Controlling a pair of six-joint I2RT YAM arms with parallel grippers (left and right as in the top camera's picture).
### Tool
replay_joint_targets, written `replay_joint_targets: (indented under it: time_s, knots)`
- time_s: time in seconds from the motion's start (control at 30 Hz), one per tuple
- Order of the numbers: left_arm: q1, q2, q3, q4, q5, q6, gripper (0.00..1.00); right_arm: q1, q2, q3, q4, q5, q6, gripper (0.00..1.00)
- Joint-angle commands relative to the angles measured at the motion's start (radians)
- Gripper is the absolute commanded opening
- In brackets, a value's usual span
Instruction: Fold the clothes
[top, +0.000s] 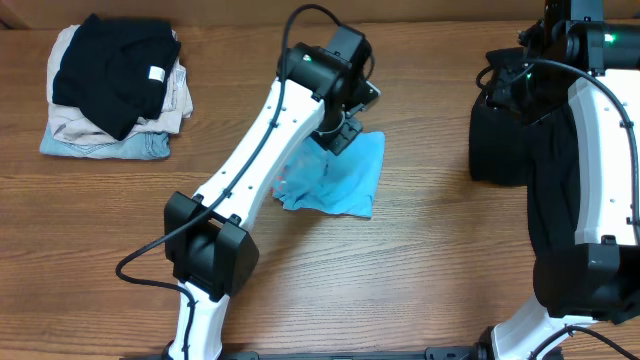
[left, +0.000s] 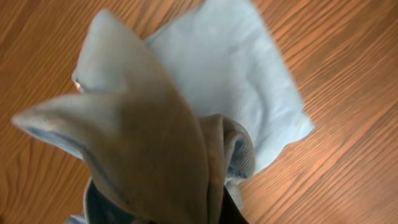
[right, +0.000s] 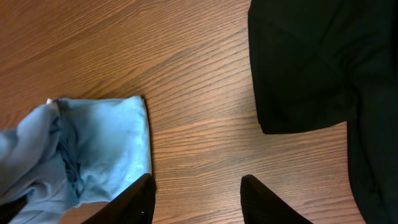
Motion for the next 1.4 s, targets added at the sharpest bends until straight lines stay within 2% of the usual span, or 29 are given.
replay_joint_targets:
  time_s: [0.0, 0.03, 0.1, 0.17, 0.27, 0.43, 0.7, 0.87, 0.93, 1.07, 1.37]
  knots:
    - [-0.045, -0.003, 0.024, 0.038, 0.088, -0.012, 0.42, -0.001, -0.025, 0.021, 0.001, -0.008, -0.009, 0.48]
    - [-0.053, -0.003, 0.024, 0.048, 0.118, -0.011, 0.54, -0.001, -0.025, 0.021, 0.0, -0.008, -0.012, 0.48]
    - [-0.066, -0.003, 0.024, 0.068, 0.17, -0.007, 0.85, -0.001, -0.025, 0.021, 0.001, -0.008, -0.012, 0.48]
    - [-0.073, -0.003, 0.024, 0.089, 0.2, -0.008, 1.0, -0.002, -0.025, 0.021, 0.0, -0.008, -0.013, 0.49]
    - [-0.074, -0.003, 0.024, 0.12, 0.211, -0.012, 1.0, -0.002, -0.025, 0.021, 0.001, -0.008, -0.013, 0.49]
    - [-0.037, -0.005, 0.034, 0.157, 0.194, -0.087, 1.0, -0.002, -0.025, 0.021, 0.002, -0.008, -0.013, 0.49]
    - [0.145, -0.007, 0.096, 0.146, 0.127, -0.263, 1.0, 0.05, -0.015, 0.019, 0.034, -0.1, -0.045, 0.52]
    - [0.299, -0.006, 0.093, 0.121, 0.128, -0.293, 1.0, 0.222, 0.011, -0.023, 0.142, -0.106, -0.04, 0.52]
    - [0.368, -0.006, 0.093, 0.107, 0.127, -0.293, 1.0, 0.346, 0.05, -0.031, 0.228, -0.095, -0.03, 0.53]
    - [0.447, -0.006, 0.093, 0.087, 0.123, -0.283, 1.0, 0.502, 0.14, -0.031, 0.321, 0.002, 0.042, 0.54]
    - [0.568, -0.004, 0.093, 0.077, 0.124, -0.284, 1.0, 0.691, 0.346, -0.031, 0.432, 0.089, 0.069, 0.59]
